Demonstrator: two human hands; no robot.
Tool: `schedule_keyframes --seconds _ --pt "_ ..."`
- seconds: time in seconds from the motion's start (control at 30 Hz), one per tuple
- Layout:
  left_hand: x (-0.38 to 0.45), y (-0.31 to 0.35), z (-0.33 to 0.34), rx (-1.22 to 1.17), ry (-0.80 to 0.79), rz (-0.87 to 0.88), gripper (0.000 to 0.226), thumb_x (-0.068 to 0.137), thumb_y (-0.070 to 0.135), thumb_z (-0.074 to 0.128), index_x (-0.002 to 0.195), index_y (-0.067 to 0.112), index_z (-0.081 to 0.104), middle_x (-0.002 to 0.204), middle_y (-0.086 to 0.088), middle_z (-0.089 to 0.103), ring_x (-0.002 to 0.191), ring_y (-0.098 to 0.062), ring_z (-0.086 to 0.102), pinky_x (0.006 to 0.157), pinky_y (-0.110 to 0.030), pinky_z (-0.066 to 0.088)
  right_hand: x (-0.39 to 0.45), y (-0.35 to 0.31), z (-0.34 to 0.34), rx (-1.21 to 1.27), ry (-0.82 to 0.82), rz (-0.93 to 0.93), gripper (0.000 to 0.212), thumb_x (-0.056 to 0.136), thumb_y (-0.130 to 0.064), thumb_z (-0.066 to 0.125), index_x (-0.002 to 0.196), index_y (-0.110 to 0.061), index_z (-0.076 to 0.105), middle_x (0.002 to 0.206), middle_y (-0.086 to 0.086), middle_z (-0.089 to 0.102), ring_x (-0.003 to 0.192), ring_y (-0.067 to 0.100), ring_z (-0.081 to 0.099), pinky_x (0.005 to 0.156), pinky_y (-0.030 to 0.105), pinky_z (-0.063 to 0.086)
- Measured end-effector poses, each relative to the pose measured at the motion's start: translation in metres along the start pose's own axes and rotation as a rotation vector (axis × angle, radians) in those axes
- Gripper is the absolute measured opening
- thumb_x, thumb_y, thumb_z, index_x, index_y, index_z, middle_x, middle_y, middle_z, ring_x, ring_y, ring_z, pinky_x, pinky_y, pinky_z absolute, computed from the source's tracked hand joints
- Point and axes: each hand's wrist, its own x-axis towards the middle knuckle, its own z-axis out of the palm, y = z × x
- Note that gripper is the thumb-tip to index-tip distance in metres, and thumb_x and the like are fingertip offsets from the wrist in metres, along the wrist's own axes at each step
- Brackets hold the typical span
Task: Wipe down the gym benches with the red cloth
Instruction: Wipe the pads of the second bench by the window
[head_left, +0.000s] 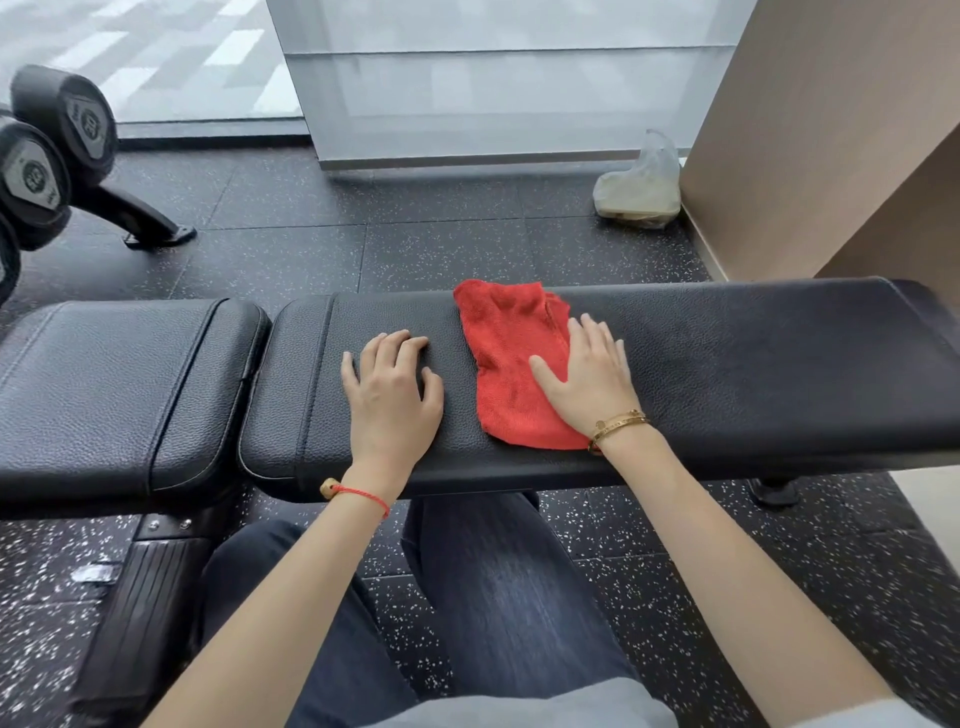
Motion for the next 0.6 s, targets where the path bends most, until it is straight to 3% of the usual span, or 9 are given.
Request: schedule_keyframes --seconds 0.17,0.33,0.47,0.6 --pt "0.000 0.000 -0.001 0.003 0.002 0.001 0.038 0.090 0.025 0.052 0.128 0.019 0.058 0.137 0.000 0.054 0.135 -0.023 0.042 0.118 -0.053 0.020 0.001 -0.002 0.004 0.074 0.051 -0.021 0.069 0.092 -0.048 0.050 0.142 -0.002 0.035 0.154 0.013 0.027 0.147 0.028 0.014 0.122 0.043 0.005" --pt "0.000 0.001 0.001 -0.004 0.005 -0.004 0.038 0.090 0.024 0.053 0.128 0.018 0.058 0.137 -0.001 0.055 0.134 -0.024 0.042 0.119 -0.054 0.019 0.000 -0.009 0.003 0.179 0.144 -0.123 0.039 0.090 -0.030 0.060 0.118 -0.004 0.052 0.130 0.010 0.051 0.130 0.026 0.041 0.117 0.041 0.021" --pt "0.000 0.001 0.000 -0.003 -0.001 -0.006 0.039 0.091 0.024 0.052 0.128 0.018 0.058 0.138 0.000 0.054 0.135 -0.023 0.042 0.119 -0.054 0.019 -0.004 -0.013 0.001 0.207 0.189 -0.179 0.025 0.090 -0.023 0.059 0.108 -0.006 0.053 0.108 0.009 0.059 0.106 0.027 0.053 0.094 0.035 0.040" --pt "-0.001 0.001 -0.001 -0.007 -0.009 -0.006 0.039 0.091 0.024 0.052 0.129 0.018 0.058 0.138 0.000 0.054 0.136 -0.023 0.041 0.119 -0.054 0.019 -0.008 -0.021 -0.005 0.279 0.228 -0.210 0.024 0.092 -0.025 0.056 0.108 -0.010 0.046 0.081 0.007 0.059 0.082 0.036 0.061 0.066 0.033 0.039"
